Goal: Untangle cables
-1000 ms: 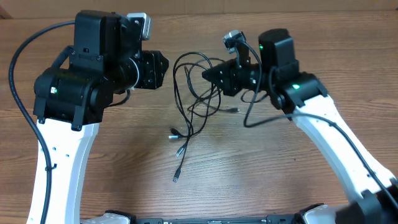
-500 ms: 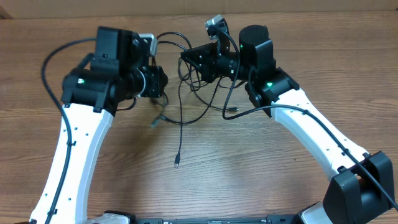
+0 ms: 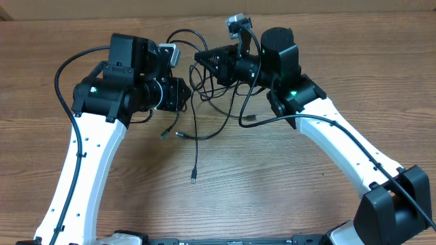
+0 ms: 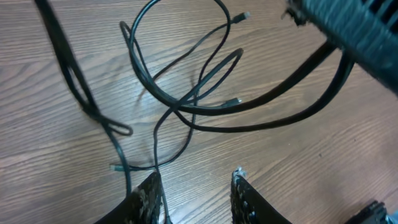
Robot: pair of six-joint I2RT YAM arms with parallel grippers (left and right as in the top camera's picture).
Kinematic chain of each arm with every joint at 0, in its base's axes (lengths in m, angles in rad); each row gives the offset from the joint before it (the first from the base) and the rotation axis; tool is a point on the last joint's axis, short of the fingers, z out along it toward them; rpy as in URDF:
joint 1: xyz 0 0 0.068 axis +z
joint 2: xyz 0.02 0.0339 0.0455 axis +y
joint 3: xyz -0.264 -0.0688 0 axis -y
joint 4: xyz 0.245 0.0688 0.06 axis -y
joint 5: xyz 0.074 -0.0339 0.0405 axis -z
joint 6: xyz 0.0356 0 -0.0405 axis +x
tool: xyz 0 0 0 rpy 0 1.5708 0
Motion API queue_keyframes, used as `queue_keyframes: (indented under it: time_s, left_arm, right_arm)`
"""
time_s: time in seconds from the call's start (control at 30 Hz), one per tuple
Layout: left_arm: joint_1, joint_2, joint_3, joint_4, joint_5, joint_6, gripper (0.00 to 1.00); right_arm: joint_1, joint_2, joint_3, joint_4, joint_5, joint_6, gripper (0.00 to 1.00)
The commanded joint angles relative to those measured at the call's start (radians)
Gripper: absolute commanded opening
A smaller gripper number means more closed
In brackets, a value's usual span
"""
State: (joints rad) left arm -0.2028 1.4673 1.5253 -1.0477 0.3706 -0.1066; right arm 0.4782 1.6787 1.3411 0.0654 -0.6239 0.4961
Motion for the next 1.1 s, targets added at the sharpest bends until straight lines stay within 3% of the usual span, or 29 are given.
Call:
queue_keyframes:
  time_s: [0.0,0.13,0.27,0.57,0.6,0.63,0.67,0.8,1.07]
  left_arm:
    - [0.0,-0.003,-0.019,0.006,0.031,0.058,0.36]
    - [0.0,-0.003,-0.019,0.028,0.073,0.105,0.37]
    - [-0.001,-0.003,-0.019,0.067,0.228,0.234,0.39]
    - [-0.002,-0.003,-0.02,0.069,0.27,0.286,0.4]
    - [-0.002,-0.003,-0.02,0.068,0.27,0.286,0.41]
    - [-0.002,-0.003,-0.02,0.063,0.27,0.286,0.41]
    - [-0.002,-0.003,-0.02,0.06,0.271,0.286,0.41]
    - [-0.001,-0.003,-0.02,0.045,0.27,0.286,0.41]
    - [0.002,-0.003,-0.02,-0.006,0.277,0.286,0.42]
  right_arm:
    - [-0.002,0.003,0.009,0.021,-0.009,0.154,0.04]
    - [-0.002,0.003,0.009,0.048,-0.024,0.25,0.04]
    - [-0.002,0.003,0.009,0.062,-0.024,0.369,0.04]
    - [-0.002,0.003,0.009,0.068,-0.055,0.394,0.05]
    - [-0.002,0.003,0.009,0.068,-0.055,0.394,0.25]
    - [-0.002,0.003,0.009,0.068,-0.054,0.393,0.68]
    - [-0.002,0.003,0.009,0.067,-0.055,0.385,1.0]
    - [-0.003,0.003,0.009,0.016,-0.054,0.255,1.0]
    - [-0.036,0.004,0.009,-0.383,0.075,-0.295,1.0]
